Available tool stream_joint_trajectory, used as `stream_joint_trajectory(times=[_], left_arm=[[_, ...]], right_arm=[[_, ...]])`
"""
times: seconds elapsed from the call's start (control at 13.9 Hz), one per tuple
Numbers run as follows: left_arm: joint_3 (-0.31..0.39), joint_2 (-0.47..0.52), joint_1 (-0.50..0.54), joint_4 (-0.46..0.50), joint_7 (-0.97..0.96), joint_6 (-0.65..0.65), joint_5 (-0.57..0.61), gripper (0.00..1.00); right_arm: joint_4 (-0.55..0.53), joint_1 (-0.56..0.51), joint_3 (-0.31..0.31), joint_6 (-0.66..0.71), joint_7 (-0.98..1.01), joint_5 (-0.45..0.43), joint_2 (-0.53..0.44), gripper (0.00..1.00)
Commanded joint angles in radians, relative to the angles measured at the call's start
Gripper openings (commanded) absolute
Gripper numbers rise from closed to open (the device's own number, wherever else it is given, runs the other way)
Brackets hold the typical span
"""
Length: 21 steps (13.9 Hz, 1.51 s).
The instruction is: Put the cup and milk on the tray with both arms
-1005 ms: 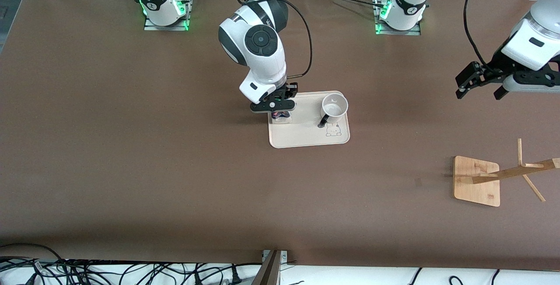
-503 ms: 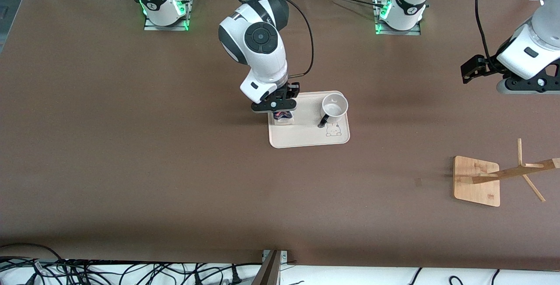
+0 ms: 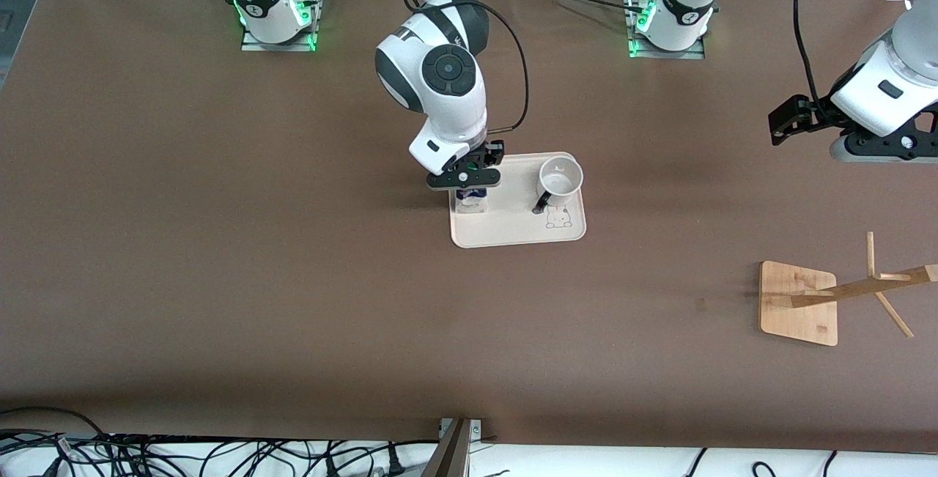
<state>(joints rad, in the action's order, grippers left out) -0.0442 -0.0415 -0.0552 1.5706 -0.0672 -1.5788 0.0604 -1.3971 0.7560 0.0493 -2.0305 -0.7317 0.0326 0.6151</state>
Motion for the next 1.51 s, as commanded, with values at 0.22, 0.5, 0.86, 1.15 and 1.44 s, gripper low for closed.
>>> stream_joint_trajectory(times=[0.22,0.5,0.86,1.15,1.44], left_arm=[[-0.005,-0.001,0.011,-0.009,0.009,-0.017,0.001,1.0],[-0.003,-0.011,0.012,-0.023,0.017,-0.015,0.003,1.0],[-0.003,-0.014,0.008,-0.023,0.018,-0.013,0.003,1.0],[-0.003,-0.018,0.008,-0.023,0.018,-0.013,0.003,1.0],[-0.003,-0.018,0.008,-0.023,0.017,-0.013,0.003,1.0]], right_arm=[[0.044,-0.012,-0.014,0.077,0.0,-0.003,-0.058,1.0],[0.044,-0.148,-0.014,0.217,0.008,0.01,-0.187,1.0],[0.024,-0.228,-0.181,0.436,0.231,0.11,-0.336,1.0],[-0.106,-0.335,-0.243,0.526,0.428,0.132,-0.515,1.0],[-0.262,-0.552,-0.096,0.526,0.604,0.038,-0.684,1.0]])
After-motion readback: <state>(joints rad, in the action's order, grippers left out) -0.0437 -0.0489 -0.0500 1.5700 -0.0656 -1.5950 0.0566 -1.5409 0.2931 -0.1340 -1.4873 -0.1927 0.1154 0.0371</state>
